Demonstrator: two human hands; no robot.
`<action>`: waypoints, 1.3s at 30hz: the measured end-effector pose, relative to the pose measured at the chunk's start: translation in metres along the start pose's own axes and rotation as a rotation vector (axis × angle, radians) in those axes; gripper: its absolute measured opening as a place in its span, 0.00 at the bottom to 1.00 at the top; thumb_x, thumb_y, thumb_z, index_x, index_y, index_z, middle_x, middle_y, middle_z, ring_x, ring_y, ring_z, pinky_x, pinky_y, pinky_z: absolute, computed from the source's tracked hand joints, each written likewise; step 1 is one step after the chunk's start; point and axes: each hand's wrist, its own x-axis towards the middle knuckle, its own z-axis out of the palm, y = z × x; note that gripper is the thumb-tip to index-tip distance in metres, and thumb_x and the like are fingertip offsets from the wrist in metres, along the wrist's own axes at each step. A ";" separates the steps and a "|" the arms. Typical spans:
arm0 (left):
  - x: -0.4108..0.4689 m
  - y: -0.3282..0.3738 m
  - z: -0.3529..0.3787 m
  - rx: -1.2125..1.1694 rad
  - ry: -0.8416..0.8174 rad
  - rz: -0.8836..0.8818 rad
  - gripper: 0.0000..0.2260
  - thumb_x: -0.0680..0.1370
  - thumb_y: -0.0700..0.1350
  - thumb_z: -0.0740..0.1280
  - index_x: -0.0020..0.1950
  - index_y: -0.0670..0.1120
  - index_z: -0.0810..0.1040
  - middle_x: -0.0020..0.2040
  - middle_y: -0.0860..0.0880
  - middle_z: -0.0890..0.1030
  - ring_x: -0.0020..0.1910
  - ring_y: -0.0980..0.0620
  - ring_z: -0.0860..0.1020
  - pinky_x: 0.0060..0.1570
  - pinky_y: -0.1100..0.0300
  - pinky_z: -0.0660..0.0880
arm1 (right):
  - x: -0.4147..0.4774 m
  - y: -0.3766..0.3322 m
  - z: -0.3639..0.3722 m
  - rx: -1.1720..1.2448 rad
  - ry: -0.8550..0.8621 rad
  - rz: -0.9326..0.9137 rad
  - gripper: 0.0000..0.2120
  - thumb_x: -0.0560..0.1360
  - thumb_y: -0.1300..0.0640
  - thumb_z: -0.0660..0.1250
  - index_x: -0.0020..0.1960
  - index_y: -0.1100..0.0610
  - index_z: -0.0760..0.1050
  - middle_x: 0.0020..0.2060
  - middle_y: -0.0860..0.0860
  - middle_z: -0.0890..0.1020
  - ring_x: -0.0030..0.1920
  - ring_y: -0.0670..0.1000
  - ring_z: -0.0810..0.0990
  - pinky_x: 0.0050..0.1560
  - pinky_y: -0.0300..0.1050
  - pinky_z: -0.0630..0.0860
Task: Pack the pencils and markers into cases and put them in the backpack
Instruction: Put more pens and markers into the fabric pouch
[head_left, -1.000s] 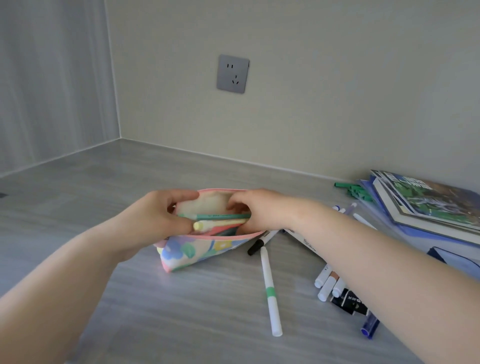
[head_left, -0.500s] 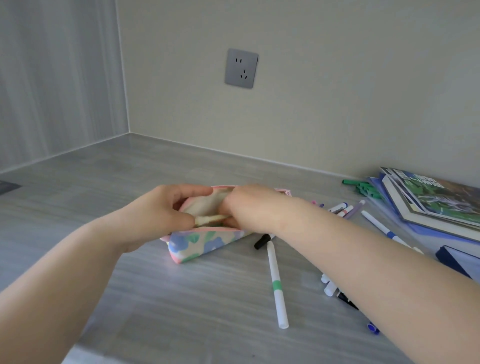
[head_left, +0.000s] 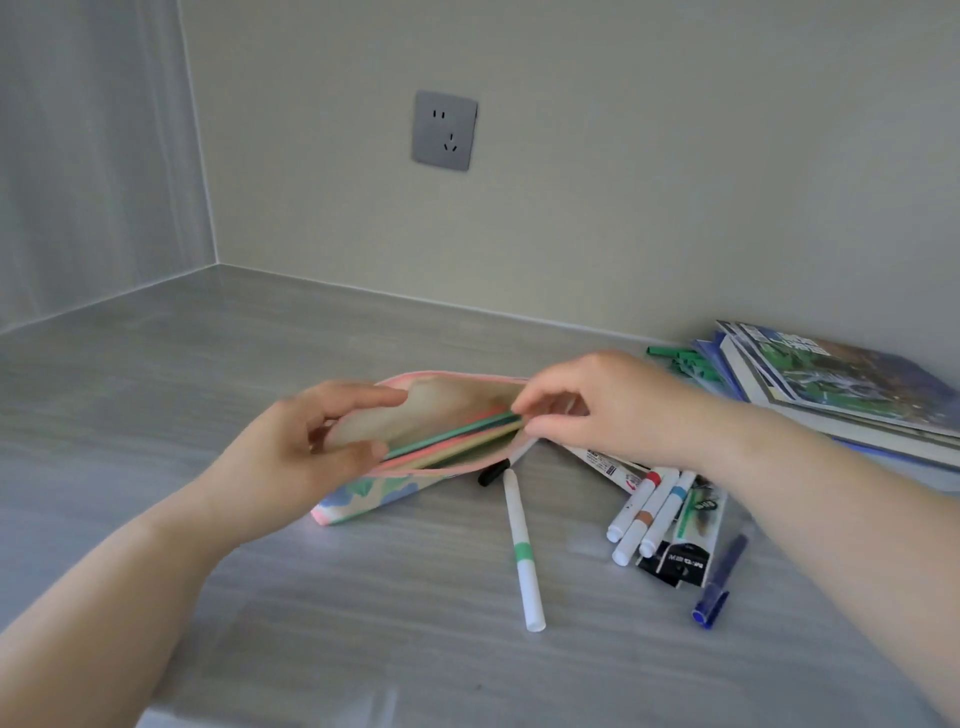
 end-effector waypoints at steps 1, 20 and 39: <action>-0.002 0.000 0.003 0.060 0.031 0.035 0.16 0.54 0.60 0.62 0.39 0.77 0.73 0.43 0.80 0.74 0.44 0.80 0.71 0.42 0.86 0.64 | -0.011 0.010 -0.005 0.003 0.004 0.063 0.10 0.73 0.55 0.66 0.53 0.52 0.80 0.43 0.45 0.81 0.44 0.44 0.77 0.48 0.36 0.71; -0.012 -0.007 0.020 0.397 0.126 0.347 0.20 0.63 0.60 0.59 0.51 0.80 0.62 0.54 0.86 0.61 0.54 0.83 0.61 0.51 0.86 0.57 | -0.131 0.123 -0.005 -0.184 -0.109 0.870 0.12 0.74 0.58 0.61 0.51 0.63 0.80 0.48 0.58 0.83 0.34 0.51 0.75 0.35 0.41 0.68; -0.006 -0.037 0.027 0.341 0.112 0.317 0.20 0.62 0.62 0.60 0.53 0.76 0.65 0.55 0.78 0.68 0.61 0.43 0.72 0.48 0.72 0.67 | -0.219 0.121 0.008 -0.274 0.108 0.981 0.16 0.76 0.52 0.60 0.31 0.50 0.62 0.44 0.49 0.74 0.47 0.52 0.70 0.28 0.37 0.57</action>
